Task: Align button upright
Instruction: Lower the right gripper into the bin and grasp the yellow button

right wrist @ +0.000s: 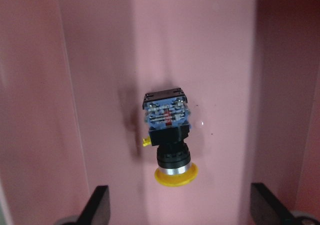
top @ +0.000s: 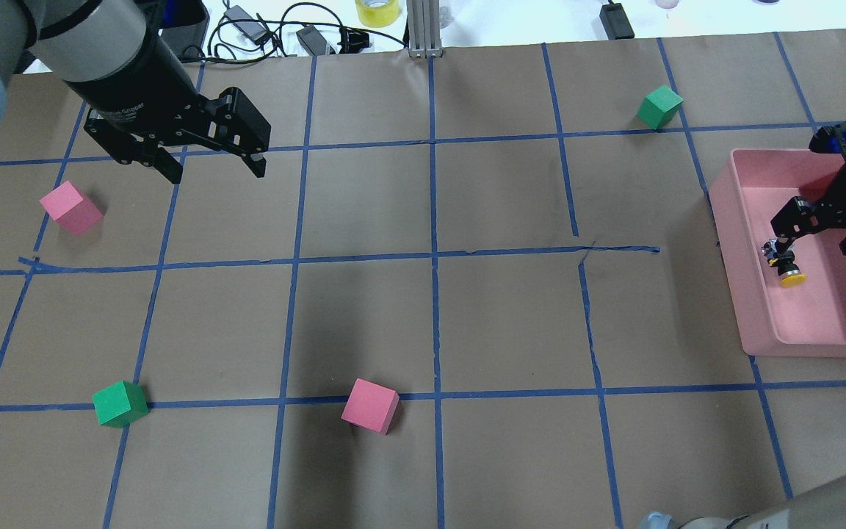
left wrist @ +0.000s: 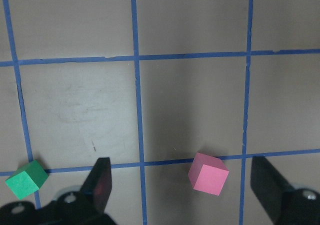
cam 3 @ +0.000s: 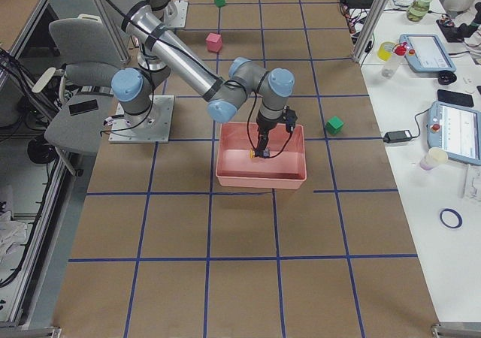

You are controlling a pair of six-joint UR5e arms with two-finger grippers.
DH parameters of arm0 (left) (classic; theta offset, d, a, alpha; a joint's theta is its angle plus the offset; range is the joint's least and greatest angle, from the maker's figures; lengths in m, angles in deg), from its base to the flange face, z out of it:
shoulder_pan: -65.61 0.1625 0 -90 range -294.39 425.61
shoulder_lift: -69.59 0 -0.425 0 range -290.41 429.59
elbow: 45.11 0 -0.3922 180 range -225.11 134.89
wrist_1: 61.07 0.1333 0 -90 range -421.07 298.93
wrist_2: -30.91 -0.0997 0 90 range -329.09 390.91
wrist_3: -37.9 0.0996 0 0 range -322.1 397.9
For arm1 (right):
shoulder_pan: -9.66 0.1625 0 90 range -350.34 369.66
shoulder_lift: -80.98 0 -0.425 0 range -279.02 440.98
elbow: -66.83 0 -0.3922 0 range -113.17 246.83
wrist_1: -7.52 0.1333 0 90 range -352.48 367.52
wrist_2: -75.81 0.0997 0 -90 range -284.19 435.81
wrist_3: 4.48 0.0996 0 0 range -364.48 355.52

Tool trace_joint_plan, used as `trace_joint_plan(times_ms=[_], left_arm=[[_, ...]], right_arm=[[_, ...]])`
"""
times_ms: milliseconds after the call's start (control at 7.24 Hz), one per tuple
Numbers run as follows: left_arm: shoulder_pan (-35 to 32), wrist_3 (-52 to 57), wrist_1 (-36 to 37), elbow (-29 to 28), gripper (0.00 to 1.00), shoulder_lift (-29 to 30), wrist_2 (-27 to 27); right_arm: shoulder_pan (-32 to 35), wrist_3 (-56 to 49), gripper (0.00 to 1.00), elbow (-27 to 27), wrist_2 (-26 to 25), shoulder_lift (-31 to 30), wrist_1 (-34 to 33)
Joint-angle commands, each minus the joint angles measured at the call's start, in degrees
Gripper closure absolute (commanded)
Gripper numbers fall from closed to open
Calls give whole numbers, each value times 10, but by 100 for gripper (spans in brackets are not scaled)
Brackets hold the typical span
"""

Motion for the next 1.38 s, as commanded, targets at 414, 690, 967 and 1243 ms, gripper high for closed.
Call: trace_joint_plan(times_ms=[414, 690, 967, 1243], left_arm=[[0, 0, -1, 0, 0, -2, -1], [0, 0, -1, 0, 0, -2, -1], [0, 0, -1, 0, 0, -2, -1], [1, 0, -1, 0, 0, -2, -1]], right_arm=[[-8, -31, 0, 32, -1, 19, -43], [-8, -29, 0, 33, -2, 32, -45], [-8, -29, 0, 34, -3, 36, -46], [-8, -30, 35, 34, -3, 37, -46]])
